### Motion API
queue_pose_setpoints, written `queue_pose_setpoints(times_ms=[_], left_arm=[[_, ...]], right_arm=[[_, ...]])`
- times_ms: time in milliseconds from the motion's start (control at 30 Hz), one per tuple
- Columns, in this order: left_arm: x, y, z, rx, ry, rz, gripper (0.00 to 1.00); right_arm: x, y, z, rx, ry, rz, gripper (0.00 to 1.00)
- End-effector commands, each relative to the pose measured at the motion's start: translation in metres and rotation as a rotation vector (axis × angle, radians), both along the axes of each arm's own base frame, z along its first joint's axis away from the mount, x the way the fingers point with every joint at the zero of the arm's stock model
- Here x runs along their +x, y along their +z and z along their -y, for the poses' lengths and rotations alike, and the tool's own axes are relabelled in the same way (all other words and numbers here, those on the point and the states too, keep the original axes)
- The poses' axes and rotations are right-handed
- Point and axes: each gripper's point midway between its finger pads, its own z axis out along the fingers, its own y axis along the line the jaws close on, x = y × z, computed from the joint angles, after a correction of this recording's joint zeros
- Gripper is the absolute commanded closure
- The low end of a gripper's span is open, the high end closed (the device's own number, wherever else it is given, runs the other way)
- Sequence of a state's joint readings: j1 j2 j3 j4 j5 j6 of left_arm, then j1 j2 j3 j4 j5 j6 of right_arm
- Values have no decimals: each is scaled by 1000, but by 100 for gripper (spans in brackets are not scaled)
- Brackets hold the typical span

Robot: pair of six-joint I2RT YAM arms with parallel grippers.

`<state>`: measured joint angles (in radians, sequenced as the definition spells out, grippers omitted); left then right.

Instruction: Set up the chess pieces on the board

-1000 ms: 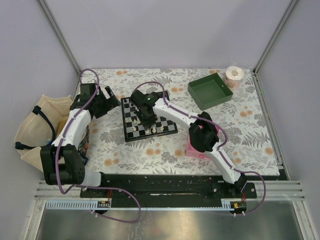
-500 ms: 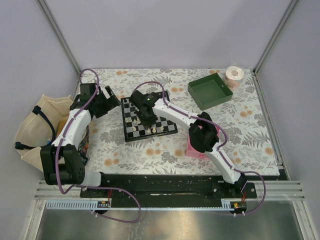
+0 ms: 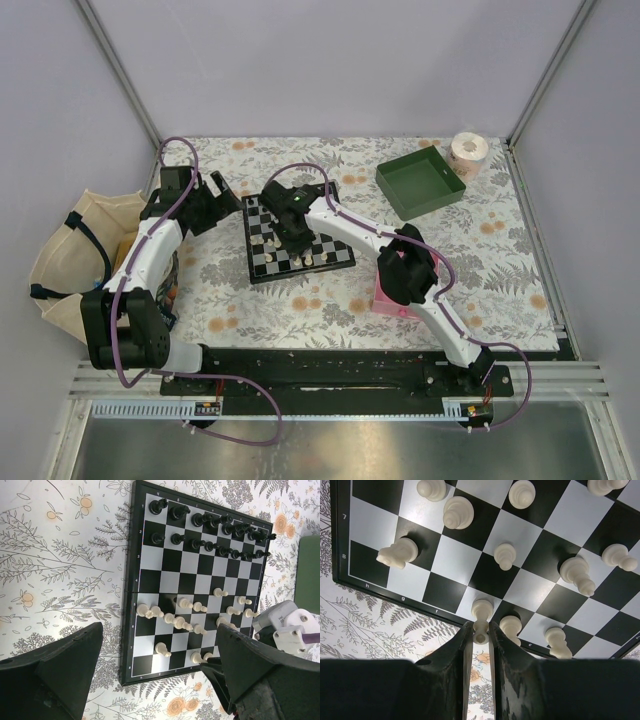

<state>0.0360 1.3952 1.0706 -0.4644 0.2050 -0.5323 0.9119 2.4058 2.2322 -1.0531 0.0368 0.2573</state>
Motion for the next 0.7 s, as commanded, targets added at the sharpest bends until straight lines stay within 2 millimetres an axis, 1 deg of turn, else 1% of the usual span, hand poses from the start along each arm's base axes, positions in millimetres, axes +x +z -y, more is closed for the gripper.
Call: queue_pose_setpoints(times_ms=[0, 333, 600, 667], left_arm=[[9, 6, 2, -24, -7, 42, 1], [9, 8, 3, -24, -8, 47, 1], [8, 9, 4, -27, -11, 48, 1], [8, 9, 2, -23, -8, 50, 1]], right_arm=[[-12, 32, -1, 36, 35, 9, 74], [-14, 30, -3, 42, 39, -1, 70], [-8, 36, -11, 69, 25, 22, 70], [-7, 35, -12, 69, 21, 24, 70]])
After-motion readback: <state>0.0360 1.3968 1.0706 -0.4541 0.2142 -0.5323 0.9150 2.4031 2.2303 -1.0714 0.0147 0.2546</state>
